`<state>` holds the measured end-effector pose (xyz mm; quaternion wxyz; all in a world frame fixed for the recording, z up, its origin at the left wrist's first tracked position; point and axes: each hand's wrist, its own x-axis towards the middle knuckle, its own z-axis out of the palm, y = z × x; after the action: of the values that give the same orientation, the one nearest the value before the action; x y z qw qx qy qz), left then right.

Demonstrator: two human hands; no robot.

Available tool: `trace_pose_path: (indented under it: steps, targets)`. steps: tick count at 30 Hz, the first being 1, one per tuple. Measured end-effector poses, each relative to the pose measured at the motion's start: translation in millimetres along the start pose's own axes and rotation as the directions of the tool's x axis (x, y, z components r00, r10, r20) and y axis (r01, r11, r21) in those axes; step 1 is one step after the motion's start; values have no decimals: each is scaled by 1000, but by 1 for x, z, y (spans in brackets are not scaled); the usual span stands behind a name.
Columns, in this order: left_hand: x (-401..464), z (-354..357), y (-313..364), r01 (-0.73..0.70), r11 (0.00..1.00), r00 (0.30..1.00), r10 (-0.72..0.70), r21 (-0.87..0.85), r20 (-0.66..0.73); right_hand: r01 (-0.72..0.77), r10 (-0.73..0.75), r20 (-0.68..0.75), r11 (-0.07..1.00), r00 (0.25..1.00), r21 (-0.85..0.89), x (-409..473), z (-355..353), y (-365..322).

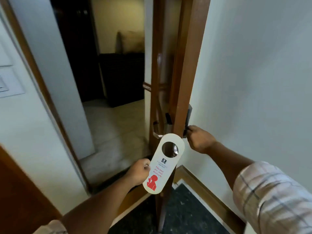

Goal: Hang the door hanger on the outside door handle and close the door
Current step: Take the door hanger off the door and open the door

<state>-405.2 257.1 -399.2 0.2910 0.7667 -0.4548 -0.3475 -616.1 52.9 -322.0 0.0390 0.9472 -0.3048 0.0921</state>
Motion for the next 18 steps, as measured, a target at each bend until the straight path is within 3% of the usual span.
trace_pose_path:
  steps: [6, 8, 11, 13, 18]
  targets:
    - [30, 50, 63, -95, 995, 994, 94, 11, 64, -344, 366, -217, 929, 905, 133, -46, -46, 56]
    - [39, 69, 89, -136, 991, 987, 135, 4, 88, -428, 472, -219, 876, 854, 220, -57, -70, 77]
    - [47, 94, 117, -173, 985, 976, 172, -8, 131, -442, 558, -243, 803, 794, 401, -70, -89, 101]
    - [52, 107, 130, -190, 982, 969, 190, -16, 156, -476, 622, -186, 728, 760, 493, -75, -93, 116]
    - [67, 118, 146, -207, 978, 964, 200, 20, 177, -652, 806, -140, 555, 575, 517, -61, -93, 165]
